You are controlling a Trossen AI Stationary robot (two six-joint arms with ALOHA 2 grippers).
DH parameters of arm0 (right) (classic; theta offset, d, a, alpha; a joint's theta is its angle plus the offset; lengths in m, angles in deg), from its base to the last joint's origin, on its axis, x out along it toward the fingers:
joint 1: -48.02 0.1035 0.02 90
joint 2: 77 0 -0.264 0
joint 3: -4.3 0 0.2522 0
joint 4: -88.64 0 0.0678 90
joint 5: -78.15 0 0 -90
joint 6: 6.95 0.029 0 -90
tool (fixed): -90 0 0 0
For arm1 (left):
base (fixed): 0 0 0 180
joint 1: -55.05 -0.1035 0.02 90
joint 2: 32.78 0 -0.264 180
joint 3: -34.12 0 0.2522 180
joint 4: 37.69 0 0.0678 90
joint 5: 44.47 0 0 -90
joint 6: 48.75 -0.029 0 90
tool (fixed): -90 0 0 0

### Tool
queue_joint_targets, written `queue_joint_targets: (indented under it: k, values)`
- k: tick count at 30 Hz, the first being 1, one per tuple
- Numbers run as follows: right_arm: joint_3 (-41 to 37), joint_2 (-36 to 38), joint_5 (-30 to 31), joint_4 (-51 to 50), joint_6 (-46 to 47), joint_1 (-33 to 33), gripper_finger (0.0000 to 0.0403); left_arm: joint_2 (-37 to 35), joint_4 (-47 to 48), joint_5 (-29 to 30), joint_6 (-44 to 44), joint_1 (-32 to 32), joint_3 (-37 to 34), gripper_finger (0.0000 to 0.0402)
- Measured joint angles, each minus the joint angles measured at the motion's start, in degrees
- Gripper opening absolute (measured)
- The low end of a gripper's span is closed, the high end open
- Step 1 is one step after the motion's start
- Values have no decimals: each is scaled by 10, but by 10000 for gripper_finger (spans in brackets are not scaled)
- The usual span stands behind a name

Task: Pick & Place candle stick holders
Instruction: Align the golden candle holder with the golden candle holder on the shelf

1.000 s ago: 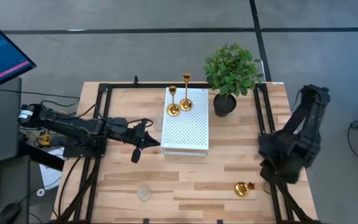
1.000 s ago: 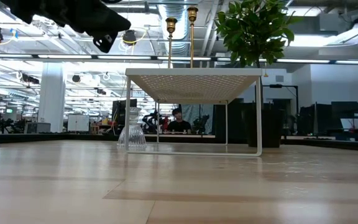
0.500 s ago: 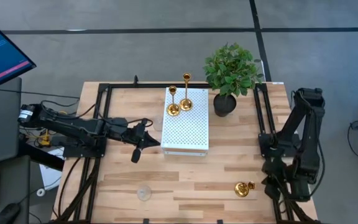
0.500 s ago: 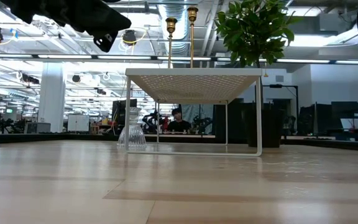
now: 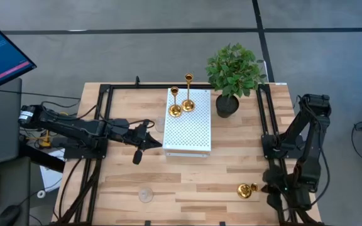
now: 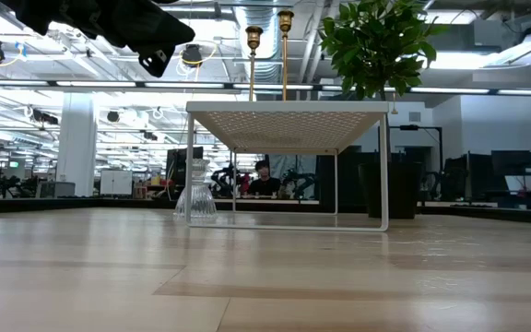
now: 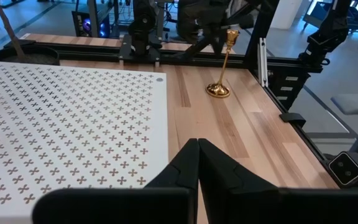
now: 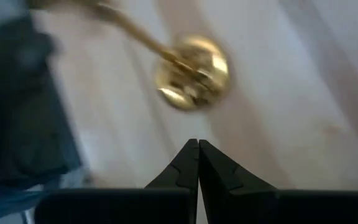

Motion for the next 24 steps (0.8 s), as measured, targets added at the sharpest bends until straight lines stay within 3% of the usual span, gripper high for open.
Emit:
queue_joint_targets:
  k: [3,5,15,24]
  values:
    - [0,0,89,51,-83,5,0,0,-2,0,0,0,0,5]
    - [0,0,108,70,-125,6,0,0,-2,0,0,0,0,4]
    - [0,0,104,40,-57,-4,9,0,-2,0,0,0,0,5]
    - [0,0,106,40,-57,-7,99,0,-2,0,0,0,0,4]
